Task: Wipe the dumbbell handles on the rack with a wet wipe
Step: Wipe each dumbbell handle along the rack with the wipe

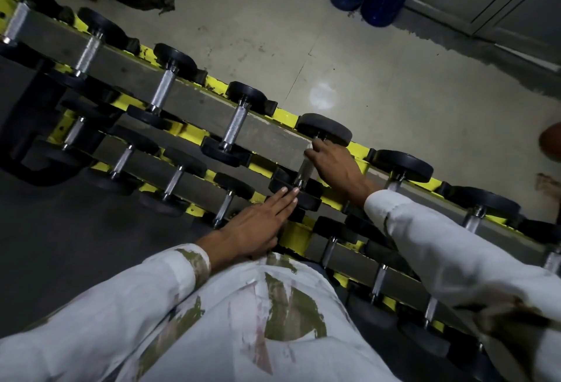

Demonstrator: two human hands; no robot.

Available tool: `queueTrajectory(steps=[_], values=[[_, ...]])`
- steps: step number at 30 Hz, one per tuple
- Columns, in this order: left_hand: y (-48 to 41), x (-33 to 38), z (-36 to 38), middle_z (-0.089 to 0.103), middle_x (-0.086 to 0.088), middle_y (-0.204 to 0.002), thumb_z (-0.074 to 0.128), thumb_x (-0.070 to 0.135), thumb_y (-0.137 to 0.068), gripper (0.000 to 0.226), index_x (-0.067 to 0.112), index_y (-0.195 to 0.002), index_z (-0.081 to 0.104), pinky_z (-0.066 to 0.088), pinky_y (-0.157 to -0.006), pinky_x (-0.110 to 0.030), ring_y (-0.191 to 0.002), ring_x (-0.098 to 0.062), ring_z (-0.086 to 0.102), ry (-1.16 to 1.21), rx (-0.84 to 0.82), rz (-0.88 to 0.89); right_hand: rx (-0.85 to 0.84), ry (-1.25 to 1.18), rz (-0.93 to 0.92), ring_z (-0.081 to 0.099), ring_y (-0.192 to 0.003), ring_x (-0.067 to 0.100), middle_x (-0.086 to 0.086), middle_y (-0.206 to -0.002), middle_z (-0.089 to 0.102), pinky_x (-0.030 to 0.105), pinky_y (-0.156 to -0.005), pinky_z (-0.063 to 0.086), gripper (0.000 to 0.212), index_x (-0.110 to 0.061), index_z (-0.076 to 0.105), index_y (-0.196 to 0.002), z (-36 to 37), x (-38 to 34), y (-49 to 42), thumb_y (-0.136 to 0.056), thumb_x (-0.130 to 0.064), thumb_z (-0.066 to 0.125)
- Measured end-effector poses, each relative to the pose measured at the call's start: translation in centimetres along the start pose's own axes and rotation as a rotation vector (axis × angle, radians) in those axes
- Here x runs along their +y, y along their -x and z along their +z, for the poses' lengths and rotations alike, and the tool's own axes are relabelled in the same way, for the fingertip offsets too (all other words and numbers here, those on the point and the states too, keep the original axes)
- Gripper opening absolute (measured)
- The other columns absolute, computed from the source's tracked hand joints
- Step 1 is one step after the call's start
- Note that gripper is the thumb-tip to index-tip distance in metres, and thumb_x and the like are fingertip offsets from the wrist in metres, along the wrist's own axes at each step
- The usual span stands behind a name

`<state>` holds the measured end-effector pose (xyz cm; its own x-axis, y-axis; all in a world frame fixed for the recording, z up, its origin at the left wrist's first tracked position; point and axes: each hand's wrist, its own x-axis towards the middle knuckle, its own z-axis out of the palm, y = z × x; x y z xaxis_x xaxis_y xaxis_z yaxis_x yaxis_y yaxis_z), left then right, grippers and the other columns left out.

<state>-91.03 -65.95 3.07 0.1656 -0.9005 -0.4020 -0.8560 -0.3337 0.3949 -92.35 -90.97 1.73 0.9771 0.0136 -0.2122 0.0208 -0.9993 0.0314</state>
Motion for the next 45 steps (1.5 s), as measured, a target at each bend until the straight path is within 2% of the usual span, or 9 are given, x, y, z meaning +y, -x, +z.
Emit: queueTrajectory(steps=[3, 10, 15, 21, 25, 30, 35, 39, 45], values=[[0.0, -0.2, 0.2, -0.022, -0.004, -0.17, 0.058, 0.022, -0.095, 0.092, 0.009, -0.165, -0.001, 0.038, -0.119, -0.038, -0.158, -0.02, -0.014, 0.004, 0.001, 0.003, 0.066, -0.188, 0.18, 0.06, -0.078, 0.033, 0.009, -0.104, 0.05, 0.034, -0.052, 0.042, 0.027, -0.013, 0.06, -0.112, 0.5, -1.1, 0.7, -0.086, -0.009, 0.067], [-0.1, -0.2, 0.3, -0.021, -0.006, -0.17, 0.061, 0.023, -0.095, 0.094, 0.008, -0.164, -0.001, 0.04, -0.117, -0.036, -0.158, -0.021, -0.013, 0.003, 0.005, 0.013, -0.063, -0.128, -0.196, 0.059, -0.075, 0.026, 0.006, -0.115, 0.042, 0.041, -0.058, 0.054, 0.032, -0.011, 0.056, -0.123, 1.7, -1.1, 1.8, -0.095, -0.027, 0.055], [-0.1, -0.2, 0.2, -0.02, -0.006, -0.171, 0.057, 0.021, -0.095, 0.09, 0.007, -0.164, 0.001, 0.042, -0.115, -0.035, -0.158, -0.021, -0.012, 0.0, 0.01, 0.02, -0.029, 0.028, -0.356, 0.057, -0.108, 0.028, 0.009, -0.138, 0.047, 0.038, -0.067, 0.057, 0.039, -0.01, 0.058, -0.131, 1.3, 0.8, 0.6, -0.095, -0.016, 0.044], [-0.2, -0.3, 0.7, -0.021, -0.007, -0.17, 0.057, 0.022, -0.093, 0.092, 0.007, -0.164, 0.001, 0.04, -0.117, -0.039, -0.158, -0.021, -0.013, -0.017, 0.007, 0.012, -0.044, -0.014, -0.166, 0.068, -0.101, 0.029, 0.001, -0.15, 0.049, 0.039, -0.065, 0.058, 0.051, -0.019, 0.054, -0.14, 1.7, 1.1, 0.1, -0.09, -0.008, 0.049], [-0.3, -0.3, 0.7, -0.02, -0.007, -0.17, 0.058, 0.023, -0.092, 0.094, 0.007, -0.164, 0.0, 0.039, -0.118, -0.04, -0.158, -0.021, -0.012, -0.025, 0.007, 0.008, -0.182, 0.007, -0.417, 0.07, -0.087, 0.024, 0.001, -0.141, 0.056, 0.036, -0.058, 0.057, 0.033, -0.021, 0.055, -0.132, 2.0, -1.4, 0.5, -0.101, -0.024, 0.047], [-0.1, -0.2, 0.2, -0.021, -0.006, -0.17, 0.057, 0.023, -0.095, 0.091, 0.008, -0.164, -0.001, 0.04, -0.115, -0.035, -0.158, -0.021, -0.013, -0.023, 0.002, 0.014, -0.014, 0.025, -0.107, 0.068, -0.097, 0.027, -0.002, -0.15, 0.048, 0.034, -0.059, 0.053, 0.045, -0.022, 0.053, -0.139, 0.5, 0.9, -0.4, -0.095, -0.012, 0.048], [-0.1, 0.2, -0.1, -0.02, -0.007, -0.171, 0.056, 0.023, -0.095, 0.091, 0.007, -0.164, 0.0, 0.041, -0.112, -0.033, -0.158, -0.021, -0.011, -0.027, 0.003, 0.002, -0.021, 0.051, -0.421, 0.054, -0.102, 0.025, 0.009, -0.125, 0.054, 0.035, -0.063, 0.052, 0.031, -0.012, 0.06, -0.125, 2.9, -1.0, 1.7, -0.096, -0.022, 0.055], [0.0, 0.2, -0.1, -0.02, -0.007, -0.171, 0.056, 0.025, -0.096, 0.09, 0.008, -0.164, 0.0, 0.041, -0.111, -0.032, -0.158, -0.021, -0.012, -0.036, 0.0, 0.004, 0.214, -0.09, -0.123, 0.056, -0.09, 0.028, 0.01, -0.104, 0.057, 0.036, -0.057, 0.048, 0.024, -0.011, 0.062, -0.113, 2.7, -1.2, 2.0, -0.096, -0.027, 0.056], [0.0, 0.5, 0.1, -0.02, -0.007, -0.171, 0.057, 0.024, -0.095, 0.091, 0.006, -0.164, 0.001, 0.046, -0.107, -0.032, -0.158, -0.022, -0.012, -0.024, 0.013, -0.006, 0.353, -0.826, 0.648, 0.066, -0.08, 0.024, 0.005, -0.094, 0.073, 0.033, -0.063, 0.049, 0.013, -0.015, 0.064, -0.096, 6.1, -5.4, 3.7, -0.095, -0.027, 0.058]])
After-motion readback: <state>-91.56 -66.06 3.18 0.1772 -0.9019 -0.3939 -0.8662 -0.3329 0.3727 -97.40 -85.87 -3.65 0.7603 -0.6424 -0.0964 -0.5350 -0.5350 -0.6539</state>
